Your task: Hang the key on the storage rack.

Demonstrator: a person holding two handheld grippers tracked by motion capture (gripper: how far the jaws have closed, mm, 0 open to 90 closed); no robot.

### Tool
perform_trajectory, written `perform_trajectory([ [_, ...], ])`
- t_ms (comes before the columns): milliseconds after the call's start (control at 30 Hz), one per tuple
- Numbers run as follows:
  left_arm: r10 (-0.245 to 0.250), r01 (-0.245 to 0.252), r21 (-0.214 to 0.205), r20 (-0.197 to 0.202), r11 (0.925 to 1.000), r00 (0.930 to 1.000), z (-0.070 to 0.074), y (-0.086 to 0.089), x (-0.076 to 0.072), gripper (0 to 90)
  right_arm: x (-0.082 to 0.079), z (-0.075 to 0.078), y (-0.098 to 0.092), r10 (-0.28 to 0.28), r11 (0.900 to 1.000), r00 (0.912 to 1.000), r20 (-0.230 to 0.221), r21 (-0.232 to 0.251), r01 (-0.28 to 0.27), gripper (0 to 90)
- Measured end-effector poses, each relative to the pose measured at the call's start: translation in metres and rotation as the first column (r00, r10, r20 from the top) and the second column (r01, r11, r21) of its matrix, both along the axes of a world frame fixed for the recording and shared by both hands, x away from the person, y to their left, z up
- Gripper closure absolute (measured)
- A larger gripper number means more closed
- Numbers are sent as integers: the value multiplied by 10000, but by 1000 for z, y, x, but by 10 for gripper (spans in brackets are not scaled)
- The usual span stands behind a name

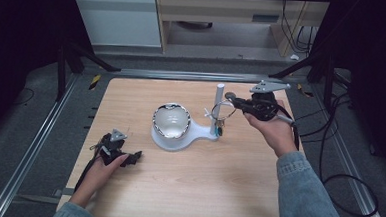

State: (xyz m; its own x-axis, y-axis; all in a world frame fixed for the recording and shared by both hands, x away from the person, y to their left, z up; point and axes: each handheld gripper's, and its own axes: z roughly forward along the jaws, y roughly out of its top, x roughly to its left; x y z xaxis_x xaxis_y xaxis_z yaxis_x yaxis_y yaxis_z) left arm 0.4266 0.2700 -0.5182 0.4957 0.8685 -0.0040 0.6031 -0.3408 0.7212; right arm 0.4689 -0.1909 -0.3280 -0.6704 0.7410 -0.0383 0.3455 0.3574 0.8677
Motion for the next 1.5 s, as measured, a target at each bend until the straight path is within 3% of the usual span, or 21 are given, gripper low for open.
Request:
perform_trajectory([
  [600,1,-1,-1,-1,10000,10000,0,0,0,0,1,1,-6,-232,9997,9997,-21,36,232,823],
  [900,1,-1,-1,0,10000,10000,0,0,0,0,2,0,-11,-686,9976,9976,90,-117,687,729],
  [1000,1,-1,-2,0,10000,10000,0,0,0,0,3,0,-13,-818,9964,9965,144,-194,820,684],
  [1067,1,-1,-2,0,10000,10000,0,0,0,0,4,0,-14,-1026,9943,9946,124,-268,1029,593],
  [1233,-6,6,5,5,10000,10000,0,0,0,0,5,-1,-15,-1315,9902,9911,224,-444,1324,465],
  [1367,-14,14,10,3,10000,10000,0,0,0,0,5,-5,-17,-2085,9755,9763,580,-586,2119,340],
  [1500,-7,7,3,5,10000,10000,0,0,0,0,6,-10,-21,-2465,9672,9682,423,-531,2485,238],
])
